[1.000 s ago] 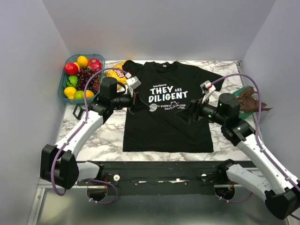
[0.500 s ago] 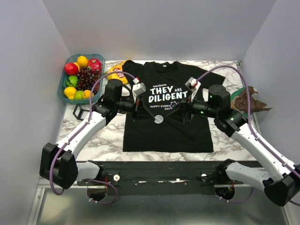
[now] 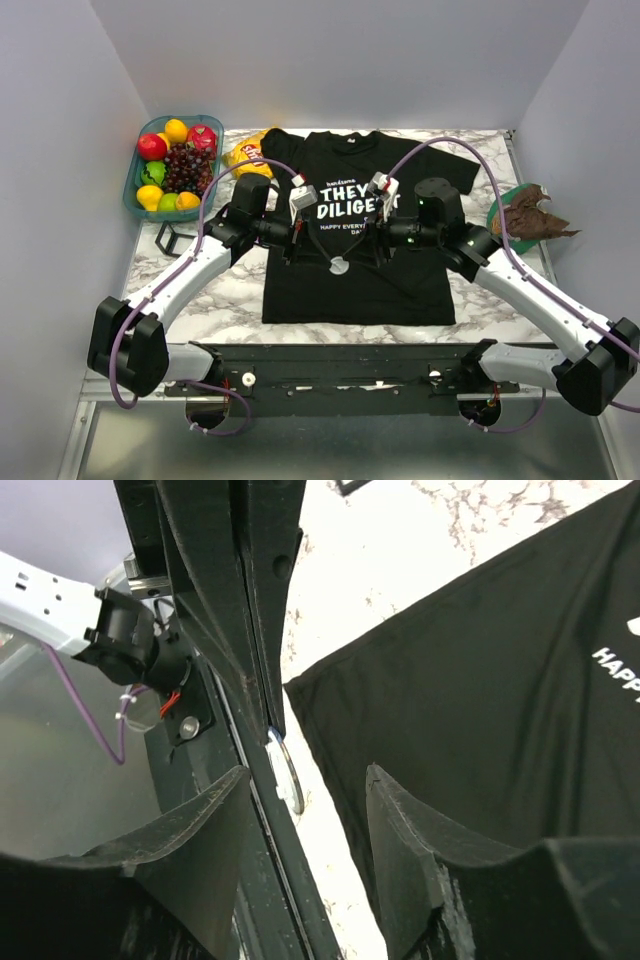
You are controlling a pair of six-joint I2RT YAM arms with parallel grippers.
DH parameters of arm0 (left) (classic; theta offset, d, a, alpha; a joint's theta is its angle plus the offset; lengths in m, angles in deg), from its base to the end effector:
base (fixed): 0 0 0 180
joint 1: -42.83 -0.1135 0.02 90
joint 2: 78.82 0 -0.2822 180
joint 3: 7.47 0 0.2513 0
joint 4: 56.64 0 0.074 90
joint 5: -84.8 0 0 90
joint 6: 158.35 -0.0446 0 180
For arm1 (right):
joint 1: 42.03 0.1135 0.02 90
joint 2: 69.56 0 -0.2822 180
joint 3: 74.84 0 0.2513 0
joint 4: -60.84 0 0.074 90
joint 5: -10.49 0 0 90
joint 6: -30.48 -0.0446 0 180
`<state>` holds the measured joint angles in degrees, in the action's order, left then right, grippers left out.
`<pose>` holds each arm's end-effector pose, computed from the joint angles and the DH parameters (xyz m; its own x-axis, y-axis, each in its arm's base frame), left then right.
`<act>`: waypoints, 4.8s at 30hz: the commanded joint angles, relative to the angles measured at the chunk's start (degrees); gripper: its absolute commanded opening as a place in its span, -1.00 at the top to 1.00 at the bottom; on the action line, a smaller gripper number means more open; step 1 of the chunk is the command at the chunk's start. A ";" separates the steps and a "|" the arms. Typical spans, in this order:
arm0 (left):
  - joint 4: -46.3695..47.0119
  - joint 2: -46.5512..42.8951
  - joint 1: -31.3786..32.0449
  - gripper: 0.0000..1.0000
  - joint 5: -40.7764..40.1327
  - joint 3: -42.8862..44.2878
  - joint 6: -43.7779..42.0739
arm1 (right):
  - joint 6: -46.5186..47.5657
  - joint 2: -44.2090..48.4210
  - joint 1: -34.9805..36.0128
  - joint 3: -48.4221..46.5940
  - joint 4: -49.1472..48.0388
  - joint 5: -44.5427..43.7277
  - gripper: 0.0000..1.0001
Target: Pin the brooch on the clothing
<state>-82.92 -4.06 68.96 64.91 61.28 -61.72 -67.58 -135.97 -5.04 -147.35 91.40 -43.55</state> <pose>0.2249 -0.1571 0.3118 -0.5761 0.2389 -0.7817 0.8024 -0.0172 -0.5966 0.1896 0.1756 0.3532 -0.4556 -0.2011 -0.8672 -0.8586 0.3566 0.3684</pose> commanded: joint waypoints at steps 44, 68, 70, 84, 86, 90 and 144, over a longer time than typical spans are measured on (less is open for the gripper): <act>5.35 -1.73 0.41 0.43 0.12 -0.71 2.50 | -16.11 0.14 2.91 6.93 -20.97 -4.85 0.99; 12.02 -2.69 0.41 1.00 2.14 -2.82 8.48 | -11.99 4.10 2.91 11.33 -17.55 -10.13 0.99; 12.12 -2.43 0.41 1.00 1.79 -3.34 10.06 | -11.02 3.49 2.91 10.28 -16.84 -7.32 0.96; 5.44 0.21 0.33 1.00 -0.58 -0.89 6.82 | -3.55 0.58 5.72 4.21 -6.03 -7.93 0.21; 5.35 0.56 0.41 1.00 -0.41 -0.80 6.73 | -3.90 0.49 6.16 4.12 -6.73 -7.75 0.13; 5.00 0.47 0.41 1.00 -0.50 -0.80 6.38 | -3.90 1.02 6.43 3.50 -7.17 -8.54 0.01; 2.98 0.56 1.12 1.00 -0.67 -0.18 4.71 | -0.39 -3.90 10.64 1.39 -6.21 -19.35 0.46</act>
<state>-80.10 -3.43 69.61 63.57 59.27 -56.52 -70.40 -138.44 4.25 -144.60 82.84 -57.34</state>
